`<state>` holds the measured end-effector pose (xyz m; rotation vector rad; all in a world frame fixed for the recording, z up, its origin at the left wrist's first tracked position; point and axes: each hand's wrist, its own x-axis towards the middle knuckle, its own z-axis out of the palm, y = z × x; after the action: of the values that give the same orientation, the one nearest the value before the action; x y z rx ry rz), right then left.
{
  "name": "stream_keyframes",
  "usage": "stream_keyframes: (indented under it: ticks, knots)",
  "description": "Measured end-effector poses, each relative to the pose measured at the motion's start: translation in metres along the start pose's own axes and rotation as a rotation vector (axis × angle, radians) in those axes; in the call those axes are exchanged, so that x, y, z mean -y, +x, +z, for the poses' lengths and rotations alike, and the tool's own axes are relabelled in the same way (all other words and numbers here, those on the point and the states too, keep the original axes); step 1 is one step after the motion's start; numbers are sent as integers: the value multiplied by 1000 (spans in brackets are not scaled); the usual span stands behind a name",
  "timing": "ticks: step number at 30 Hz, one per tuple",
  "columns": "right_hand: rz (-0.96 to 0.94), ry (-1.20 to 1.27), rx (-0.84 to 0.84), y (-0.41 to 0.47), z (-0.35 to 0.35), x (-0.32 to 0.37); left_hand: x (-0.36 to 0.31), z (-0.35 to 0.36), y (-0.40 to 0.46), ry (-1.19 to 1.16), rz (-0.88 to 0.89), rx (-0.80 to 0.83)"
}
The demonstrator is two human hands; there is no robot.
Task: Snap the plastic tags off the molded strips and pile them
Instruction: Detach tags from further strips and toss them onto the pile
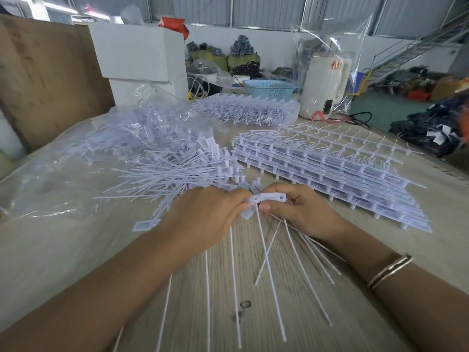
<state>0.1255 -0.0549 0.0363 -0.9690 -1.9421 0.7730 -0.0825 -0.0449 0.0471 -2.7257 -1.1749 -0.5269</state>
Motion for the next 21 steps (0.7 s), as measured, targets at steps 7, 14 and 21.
stream_keyframes:
  ticks: [7, 14, 21]
  knots:
    - [-39, -61, -59, 1, -2, -2, -2, 3, 2, -303, -20, -86]
    - [41, 480, -93, 2, 0, -8, -10, 4, 4, -489, -4, -164]
    - [29, 661, -122, 4, -14, -13, -9, 1, -1, -837, -27, -197]
